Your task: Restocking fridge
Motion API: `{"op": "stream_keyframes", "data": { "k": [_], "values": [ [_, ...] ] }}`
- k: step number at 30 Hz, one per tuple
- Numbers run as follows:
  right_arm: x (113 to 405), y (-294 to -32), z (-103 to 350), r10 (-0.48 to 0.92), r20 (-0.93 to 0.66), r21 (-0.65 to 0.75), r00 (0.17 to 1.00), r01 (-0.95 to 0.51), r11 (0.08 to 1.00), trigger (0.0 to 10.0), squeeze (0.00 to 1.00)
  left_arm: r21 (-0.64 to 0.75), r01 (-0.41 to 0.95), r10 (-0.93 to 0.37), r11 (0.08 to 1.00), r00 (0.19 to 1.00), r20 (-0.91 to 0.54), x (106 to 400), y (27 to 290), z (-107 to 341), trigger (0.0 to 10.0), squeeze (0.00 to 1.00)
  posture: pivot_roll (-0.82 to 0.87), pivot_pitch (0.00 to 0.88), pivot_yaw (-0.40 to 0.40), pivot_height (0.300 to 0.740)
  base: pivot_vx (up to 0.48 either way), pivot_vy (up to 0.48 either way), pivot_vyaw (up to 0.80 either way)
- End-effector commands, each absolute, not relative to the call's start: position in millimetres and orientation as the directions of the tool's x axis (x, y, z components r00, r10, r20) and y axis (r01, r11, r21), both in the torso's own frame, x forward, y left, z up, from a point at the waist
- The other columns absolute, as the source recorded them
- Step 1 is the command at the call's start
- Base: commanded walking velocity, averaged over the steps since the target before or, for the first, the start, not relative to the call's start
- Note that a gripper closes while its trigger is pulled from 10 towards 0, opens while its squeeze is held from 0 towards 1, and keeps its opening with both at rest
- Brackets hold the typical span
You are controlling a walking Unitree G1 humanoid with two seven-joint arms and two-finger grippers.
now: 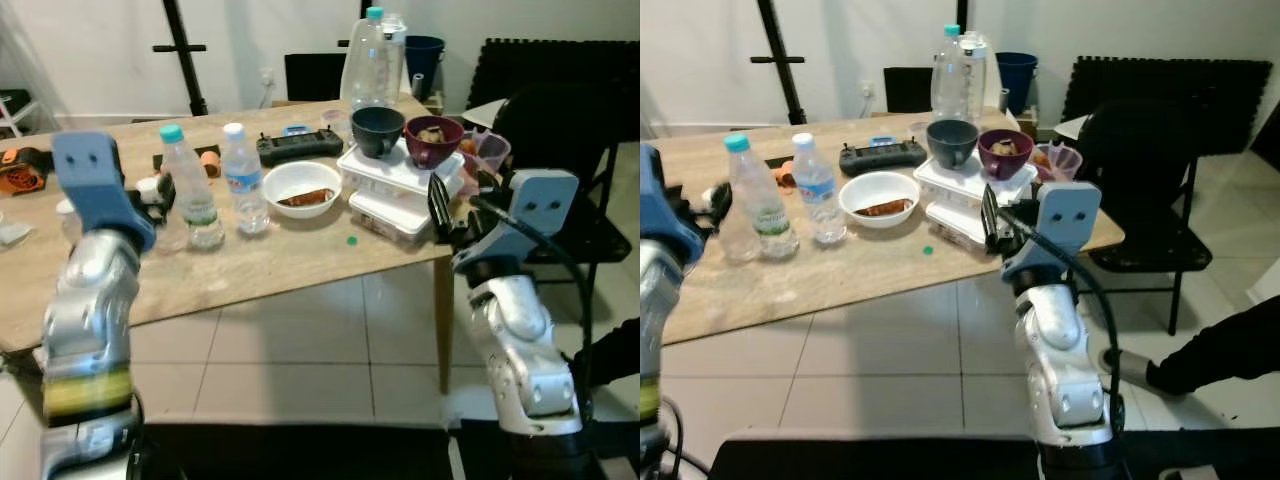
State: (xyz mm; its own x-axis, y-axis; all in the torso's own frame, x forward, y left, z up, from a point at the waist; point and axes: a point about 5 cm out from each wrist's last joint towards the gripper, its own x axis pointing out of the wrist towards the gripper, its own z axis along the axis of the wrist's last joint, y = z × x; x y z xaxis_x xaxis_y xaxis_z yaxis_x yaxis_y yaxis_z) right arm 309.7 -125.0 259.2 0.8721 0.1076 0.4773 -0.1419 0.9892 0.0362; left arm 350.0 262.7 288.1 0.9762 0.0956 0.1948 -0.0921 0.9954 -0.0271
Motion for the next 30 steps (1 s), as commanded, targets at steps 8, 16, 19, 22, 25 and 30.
{"op": "stream_keyframes", "data": {
  "k": [8, 16, 19, 22, 25, 30],
  "values": [
    [306.0, -128.6, 260.7, 0.088, 0.473, 0.043, 0.877, -0.123, 0.991, 10.0, 0.0, 0.025, -0.095, 0.09, 0.995, 0.983, 0.158, 380.4, 277.2, 306.6, 10.0, 0.0, -0.06, 0.161, 0.028, 0.721, 0.0, 0.0, 0.0],
    [304.2, -130.3, 260.4, 0.085, 0.469, 0.04, 0.879, -0.117, 0.992, 10.0, 0.0, 0.046, -0.12, 0.111, 0.992, 0.981, 0.157, 392.9, 284.1, 314.3, 10.0, 0.0, -0.07, 0.172, 0.031, 0.721, 0.0, 0.0, 0.0],
    [302.0, -131.5, 261.2, 0.082, 0.468, 0.036, 0.88, -0.112, 0.993, 10.0, 0.0, 0.042, -0.127, 0.118, 0.991, 0.977, 0.178, 396.0, 286.3, 319.1, 10.0, 0.0, -0.08, 0.182, 0.034, 0.721, 0.0, 0.0, 0.0],
    [300.0, -132.4, 261.2, 0.08, 0.466, 0.034, 0.881, -0.108, 0.994, 10.0, 0.0, 0.046, -0.131, 0.121, 0.99, 0.977, 0.176, 397.1, 286.1, 319.5, 10.0, 0.0, -0.09, 0.197, 0.038, 0.721, 0.0, 0.0, 0.0],
    [295.2, -135.1, 260.5, 0.072, 0.461, 0.031, 0.885, -0.097, 0.995, 10.0, 0.0, 0.036, -0.128, 0.12, 0.991, 0.978, 0.17, 399.7, 283.3, 319.2, 10.0, 0.0, -0.11, 0.211, 0.04, 0.721, 0.0, 0.0, 0.0],
    [293.3, -137.3, 259.5, 0.065, 0.452, 0.029, 0.889, -0.087, 0.996, 10.0, 0.0, 0.024, -0.118, 0.113, 0.993, 0.98, 0.166, 402.2, 279.0, 318.6, 10.0, 0.0, -0.11, 0.224, 0.039, 0.721, 0.0, 0.0, 0.0]
  ]
}}
